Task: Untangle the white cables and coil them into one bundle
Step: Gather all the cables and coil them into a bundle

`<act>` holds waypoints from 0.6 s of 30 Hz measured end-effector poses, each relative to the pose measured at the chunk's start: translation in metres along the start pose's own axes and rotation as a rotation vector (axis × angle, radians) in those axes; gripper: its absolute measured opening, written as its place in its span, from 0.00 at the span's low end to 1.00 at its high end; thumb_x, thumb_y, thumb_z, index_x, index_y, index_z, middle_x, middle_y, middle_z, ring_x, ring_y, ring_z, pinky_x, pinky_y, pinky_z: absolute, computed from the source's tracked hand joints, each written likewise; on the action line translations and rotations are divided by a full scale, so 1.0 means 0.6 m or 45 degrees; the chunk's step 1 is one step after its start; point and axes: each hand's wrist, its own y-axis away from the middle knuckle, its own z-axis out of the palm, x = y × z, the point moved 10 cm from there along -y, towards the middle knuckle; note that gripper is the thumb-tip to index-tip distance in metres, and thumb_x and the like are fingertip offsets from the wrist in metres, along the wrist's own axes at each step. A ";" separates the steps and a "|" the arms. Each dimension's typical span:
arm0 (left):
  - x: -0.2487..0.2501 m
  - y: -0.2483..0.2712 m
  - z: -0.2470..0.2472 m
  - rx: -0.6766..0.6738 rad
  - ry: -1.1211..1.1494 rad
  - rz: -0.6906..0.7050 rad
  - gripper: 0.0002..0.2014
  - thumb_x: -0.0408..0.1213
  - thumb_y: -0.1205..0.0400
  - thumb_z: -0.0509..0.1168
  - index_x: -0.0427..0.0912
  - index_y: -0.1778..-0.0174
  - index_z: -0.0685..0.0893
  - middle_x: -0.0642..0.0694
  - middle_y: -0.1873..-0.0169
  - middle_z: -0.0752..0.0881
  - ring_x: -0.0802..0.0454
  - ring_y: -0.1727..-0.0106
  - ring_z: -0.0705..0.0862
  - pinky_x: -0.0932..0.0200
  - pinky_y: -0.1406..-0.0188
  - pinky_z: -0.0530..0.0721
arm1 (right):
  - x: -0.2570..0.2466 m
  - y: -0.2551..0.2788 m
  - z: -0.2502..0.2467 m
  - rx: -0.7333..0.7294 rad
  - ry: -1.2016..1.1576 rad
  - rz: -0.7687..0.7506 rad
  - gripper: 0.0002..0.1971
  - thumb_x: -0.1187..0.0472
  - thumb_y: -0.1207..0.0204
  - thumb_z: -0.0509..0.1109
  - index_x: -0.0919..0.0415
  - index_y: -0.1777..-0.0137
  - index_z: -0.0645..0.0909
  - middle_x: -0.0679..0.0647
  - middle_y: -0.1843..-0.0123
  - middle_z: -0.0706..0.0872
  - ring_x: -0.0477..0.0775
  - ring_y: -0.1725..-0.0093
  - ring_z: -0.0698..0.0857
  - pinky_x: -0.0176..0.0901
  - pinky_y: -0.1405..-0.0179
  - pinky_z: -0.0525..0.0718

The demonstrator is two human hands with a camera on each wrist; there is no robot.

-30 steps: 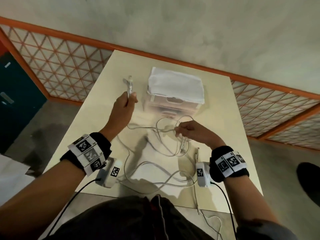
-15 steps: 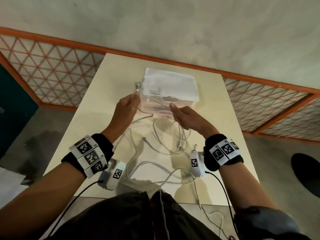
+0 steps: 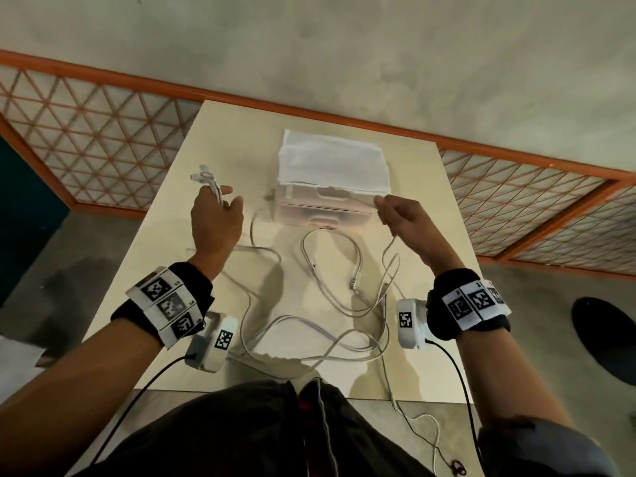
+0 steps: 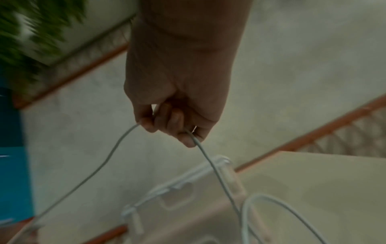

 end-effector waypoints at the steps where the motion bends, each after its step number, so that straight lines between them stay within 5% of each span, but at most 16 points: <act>1: 0.017 0.006 0.005 -0.013 0.025 0.079 0.10 0.35 0.18 0.63 0.33 0.49 0.84 0.43 0.65 0.81 0.47 0.64 0.78 0.57 0.56 0.75 | -0.022 -0.003 0.012 -0.055 0.027 -0.041 0.21 0.52 0.17 0.63 0.60 0.71 0.71 0.47 0.74 0.69 0.44 0.71 0.69 0.39 0.65 0.68; 4: 0.078 0.032 0.033 -0.169 0.210 0.341 0.14 0.42 0.15 0.57 0.36 0.53 0.84 0.54 0.74 0.74 0.60 0.73 0.73 0.60 0.69 0.70 | -0.068 -0.007 0.063 -0.260 0.098 -0.098 0.18 0.56 0.19 0.68 0.57 0.72 0.75 0.44 0.76 0.73 0.39 0.74 0.69 0.31 0.68 0.67; 7: 0.118 0.062 0.077 -0.448 0.299 0.428 0.13 0.45 0.14 0.54 0.41 0.50 0.79 0.54 0.67 0.83 0.62 0.69 0.78 0.63 0.65 0.74 | -0.097 -0.013 0.092 -0.310 0.072 -0.151 0.16 0.58 0.20 0.69 0.62 0.70 0.78 0.43 0.78 0.72 0.38 0.76 0.70 0.26 0.71 0.66; 9: 0.125 0.085 0.111 -0.676 0.329 0.347 0.11 0.43 0.12 0.54 0.42 0.49 0.78 0.49 0.59 0.87 0.69 0.73 0.78 0.73 0.71 0.72 | -0.112 -0.019 0.093 -0.257 0.056 -0.188 0.15 0.57 0.21 0.70 0.61 0.68 0.79 0.43 0.78 0.72 0.41 0.76 0.69 0.28 0.71 0.66; 12: 0.111 0.118 0.154 -0.986 0.364 0.118 0.13 0.41 0.11 0.53 0.38 0.53 0.78 0.50 0.72 0.86 0.64 0.86 0.67 0.72 0.85 0.63 | -0.124 -0.026 0.084 -0.209 -0.027 -0.231 0.11 0.60 0.23 0.72 0.60 0.67 0.80 0.45 0.72 0.79 0.43 0.70 0.73 0.35 0.65 0.70; 15: 0.098 0.104 0.149 -0.937 0.461 0.045 0.16 0.39 0.12 0.56 0.43 0.67 0.72 0.58 0.85 0.73 0.64 0.86 0.65 0.73 0.86 0.61 | -0.095 -0.025 0.077 -0.246 -0.057 -0.160 0.10 0.61 0.28 0.77 0.64 0.65 0.81 0.56 0.70 0.81 0.44 0.66 0.74 0.35 0.63 0.70; 18: 0.085 0.054 0.115 -0.717 0.508 0.042 0.19 0.40 0.13 0.58 0.47 0.73 0.67 0.58 0.86 0.67 0.64 0.86 0.61 0.71 0.88 0.58 | -0.005 -0.011 0.075 -0.290 0.016 0.034 0.14 0.62 0.30 0.79 0.70 0.64 0.77 0.48 0.71 0.74 0.41 0.69 0.71 0.31 0.63 0.70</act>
